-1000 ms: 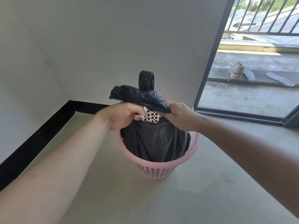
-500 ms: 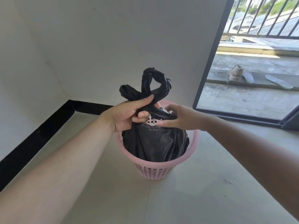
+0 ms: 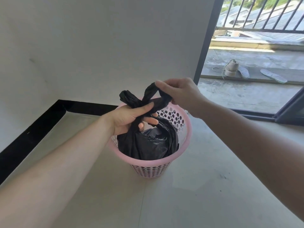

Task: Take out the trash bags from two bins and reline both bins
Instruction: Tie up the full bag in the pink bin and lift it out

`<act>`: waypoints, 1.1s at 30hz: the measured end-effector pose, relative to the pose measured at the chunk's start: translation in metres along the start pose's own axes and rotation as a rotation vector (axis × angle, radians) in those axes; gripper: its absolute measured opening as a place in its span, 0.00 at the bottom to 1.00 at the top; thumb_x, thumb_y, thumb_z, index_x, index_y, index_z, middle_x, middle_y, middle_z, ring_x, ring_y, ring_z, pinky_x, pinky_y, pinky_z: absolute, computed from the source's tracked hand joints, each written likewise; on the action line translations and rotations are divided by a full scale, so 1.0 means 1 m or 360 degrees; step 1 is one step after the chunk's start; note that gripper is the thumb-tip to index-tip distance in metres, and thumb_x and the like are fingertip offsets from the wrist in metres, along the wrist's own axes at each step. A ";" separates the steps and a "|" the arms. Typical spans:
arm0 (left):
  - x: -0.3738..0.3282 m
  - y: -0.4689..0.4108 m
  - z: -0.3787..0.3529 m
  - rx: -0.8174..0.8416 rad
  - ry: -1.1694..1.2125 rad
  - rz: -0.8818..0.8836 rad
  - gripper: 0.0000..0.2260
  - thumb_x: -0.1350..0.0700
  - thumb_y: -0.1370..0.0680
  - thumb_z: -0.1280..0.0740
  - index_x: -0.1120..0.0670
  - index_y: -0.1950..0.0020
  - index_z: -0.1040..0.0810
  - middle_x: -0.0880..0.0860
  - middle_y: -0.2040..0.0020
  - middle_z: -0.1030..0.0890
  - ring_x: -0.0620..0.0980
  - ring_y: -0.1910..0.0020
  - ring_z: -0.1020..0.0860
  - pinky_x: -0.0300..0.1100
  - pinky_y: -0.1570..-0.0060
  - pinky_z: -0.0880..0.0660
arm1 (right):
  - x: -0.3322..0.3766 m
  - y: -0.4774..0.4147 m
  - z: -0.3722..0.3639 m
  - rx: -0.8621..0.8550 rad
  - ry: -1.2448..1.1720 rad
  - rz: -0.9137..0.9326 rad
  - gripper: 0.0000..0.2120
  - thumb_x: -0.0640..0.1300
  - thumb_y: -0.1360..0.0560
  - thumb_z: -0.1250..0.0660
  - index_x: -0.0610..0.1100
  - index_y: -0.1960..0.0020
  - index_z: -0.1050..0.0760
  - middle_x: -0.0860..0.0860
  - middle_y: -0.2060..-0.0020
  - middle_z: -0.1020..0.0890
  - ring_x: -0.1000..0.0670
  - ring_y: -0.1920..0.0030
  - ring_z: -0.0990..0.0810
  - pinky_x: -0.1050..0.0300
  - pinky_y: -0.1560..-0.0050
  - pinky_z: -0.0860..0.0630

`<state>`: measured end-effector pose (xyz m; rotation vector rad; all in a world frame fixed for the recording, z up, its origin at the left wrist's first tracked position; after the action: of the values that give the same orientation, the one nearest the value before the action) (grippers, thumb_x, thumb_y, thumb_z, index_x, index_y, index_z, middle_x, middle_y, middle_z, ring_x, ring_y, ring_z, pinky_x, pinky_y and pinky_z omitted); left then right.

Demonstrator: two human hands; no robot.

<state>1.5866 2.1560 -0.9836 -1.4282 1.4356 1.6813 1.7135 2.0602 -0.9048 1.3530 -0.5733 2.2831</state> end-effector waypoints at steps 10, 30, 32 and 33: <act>-0.009 -0.005 0.052 -0.0260 0.0676 -0.0361 0.06 0.56 0.21 0.34 0.55 0.45 0.20 0.56 0.45 0.18 0.43 0.69 0.24 0.35 0.68 0.27 | -0.056 0.015 -0.033 0.0577 -0.0153 -0.0497 0.11 0.43 0.29 0.23 0.38 0.49 0.16 0.46 0.60 0.13 0.52 0.59 0.15 0.63 0.56 0.19; -0.029 -0.004 0.036 -0.0194 0.0077 -0.0305 0.10 0.66 0.19 0.42 0.55 0.56 0.26 0.56 0.61 0.22 0.51 0.68 0.24 0.42 0.63 0.26 | -0.048 -0.013 -0.054 0.0030 0.0490 -0.0120 0.08 0.47 0.25 0.39 0.44 0.54 0.24 0.49 0.64 0.21 0.45 0.58 0.22 0.51 0.56 0.25; -0.026 -0.010 0.044 -0.0350 0.0131 -0.0347 0.10 0.67 0.19 0.41 0.57 0.56 0.25 0.57 0.58 0.20 0.53 0.62 0.20 0.44 0.56 0.24 | -0.041 -0.010 -0.054 0.0011 0.0482 -0.0138 0.09 0.47 0.24 0.40 0.42 0.55 0.25 0.49 0.65 0.23 0.46 0.60 0.24 0.53 0.61 0.29; -0.025 -0.012 0.048 -0.0435 0.0189 -0.0369 0.10 0.68 0.20 0.41 0.58 0.57 0.24 0.57 0.57 0.20 0.53 0.60 0.20 0.43 0.55 0.23 | -0.038 -0.007 -0.057 0.0066 0.0495 -0.0154 0.09 0.47 0.24 0.40 0.44 0.53 0.24 0.50 0.64 0.22 0.48 0.61 0.24 0.54 0.62 0.30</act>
<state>1.5864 2.2092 -0.9706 -1.7942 1.0774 1.7148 1.6936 2.0914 -0.9627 0.9902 -0.3511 2.3720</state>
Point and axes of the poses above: each hand's wrist, its own y-axis away from the middle knuckle, its own z-axis out of the back of the hand, x = y × z, the point moved 7 cm from there along -y, towards the middle knuckle
